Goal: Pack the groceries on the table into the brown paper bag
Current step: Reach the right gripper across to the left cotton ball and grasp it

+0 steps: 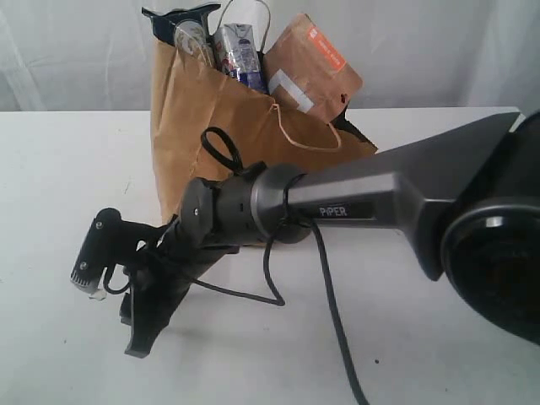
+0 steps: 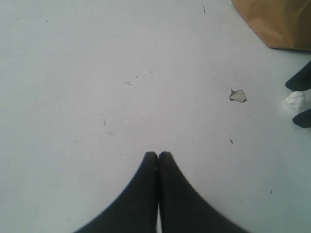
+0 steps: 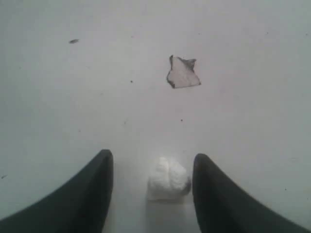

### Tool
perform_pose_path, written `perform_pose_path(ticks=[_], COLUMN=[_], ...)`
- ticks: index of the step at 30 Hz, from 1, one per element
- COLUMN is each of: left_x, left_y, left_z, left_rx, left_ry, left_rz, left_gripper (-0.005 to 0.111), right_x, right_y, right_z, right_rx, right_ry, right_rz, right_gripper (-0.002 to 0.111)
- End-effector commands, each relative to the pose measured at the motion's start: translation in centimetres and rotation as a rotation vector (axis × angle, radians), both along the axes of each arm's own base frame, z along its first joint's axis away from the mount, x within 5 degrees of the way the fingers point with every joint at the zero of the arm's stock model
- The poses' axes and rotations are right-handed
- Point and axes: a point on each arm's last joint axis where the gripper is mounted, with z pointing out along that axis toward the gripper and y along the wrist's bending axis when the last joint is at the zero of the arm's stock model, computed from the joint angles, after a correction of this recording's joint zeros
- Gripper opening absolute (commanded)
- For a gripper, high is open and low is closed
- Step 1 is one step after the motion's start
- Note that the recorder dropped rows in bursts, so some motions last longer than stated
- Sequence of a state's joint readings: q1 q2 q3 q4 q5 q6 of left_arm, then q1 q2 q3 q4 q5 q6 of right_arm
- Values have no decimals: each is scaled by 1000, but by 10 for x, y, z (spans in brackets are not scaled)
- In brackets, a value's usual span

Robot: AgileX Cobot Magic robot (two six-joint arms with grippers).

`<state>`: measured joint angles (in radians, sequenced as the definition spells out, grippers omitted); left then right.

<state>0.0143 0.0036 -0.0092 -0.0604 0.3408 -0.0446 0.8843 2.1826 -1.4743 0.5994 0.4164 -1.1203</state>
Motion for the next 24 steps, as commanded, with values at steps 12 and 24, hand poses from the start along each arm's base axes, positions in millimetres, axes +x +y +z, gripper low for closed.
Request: perform_pose_path(ticks=[12,24], left_x=[-1,-1], left_y=[-1,-1], left_z=[-4,-4], left_rx=[-6,-6], left_ry=[16,16], left_rz=[-6,-6], left_gripper=[0,0], right_x=[1,-1], right_y=[2,1], right_z=[4,3], right_rx=[33,25], right_ry=[6,53], right_rz=[-57,-74], right_gripper=[30,14])
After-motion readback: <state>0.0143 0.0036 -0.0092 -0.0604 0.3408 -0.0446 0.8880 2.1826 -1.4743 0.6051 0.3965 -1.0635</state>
